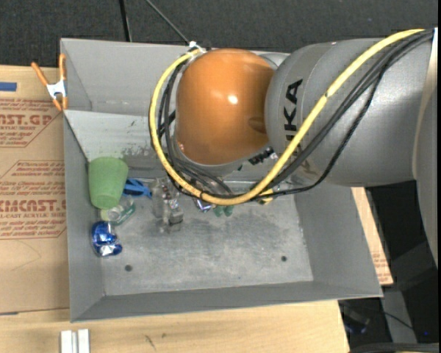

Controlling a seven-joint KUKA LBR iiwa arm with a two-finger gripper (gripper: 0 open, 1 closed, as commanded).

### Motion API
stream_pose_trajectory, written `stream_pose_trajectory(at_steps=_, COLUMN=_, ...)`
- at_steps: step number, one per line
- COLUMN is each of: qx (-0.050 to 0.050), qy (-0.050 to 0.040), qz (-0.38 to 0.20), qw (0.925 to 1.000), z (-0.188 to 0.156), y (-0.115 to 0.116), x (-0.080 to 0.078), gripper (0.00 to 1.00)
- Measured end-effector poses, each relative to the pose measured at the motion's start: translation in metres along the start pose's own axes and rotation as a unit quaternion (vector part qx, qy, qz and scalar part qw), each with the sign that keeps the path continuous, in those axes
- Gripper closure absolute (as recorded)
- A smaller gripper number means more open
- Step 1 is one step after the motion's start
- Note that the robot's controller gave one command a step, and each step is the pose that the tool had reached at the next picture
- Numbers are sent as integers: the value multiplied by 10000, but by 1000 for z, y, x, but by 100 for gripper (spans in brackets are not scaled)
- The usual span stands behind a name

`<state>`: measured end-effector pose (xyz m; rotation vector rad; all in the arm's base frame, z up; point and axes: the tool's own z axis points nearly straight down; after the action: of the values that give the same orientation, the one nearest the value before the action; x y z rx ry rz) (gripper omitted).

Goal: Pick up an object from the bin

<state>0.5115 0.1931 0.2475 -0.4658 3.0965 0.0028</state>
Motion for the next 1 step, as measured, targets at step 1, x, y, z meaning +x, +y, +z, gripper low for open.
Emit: stream_pose_trajectory(at_steps=1, qx=-5, qy=86, qz=220, qw=9997, z=91, y=30, x=7, gripper=100)
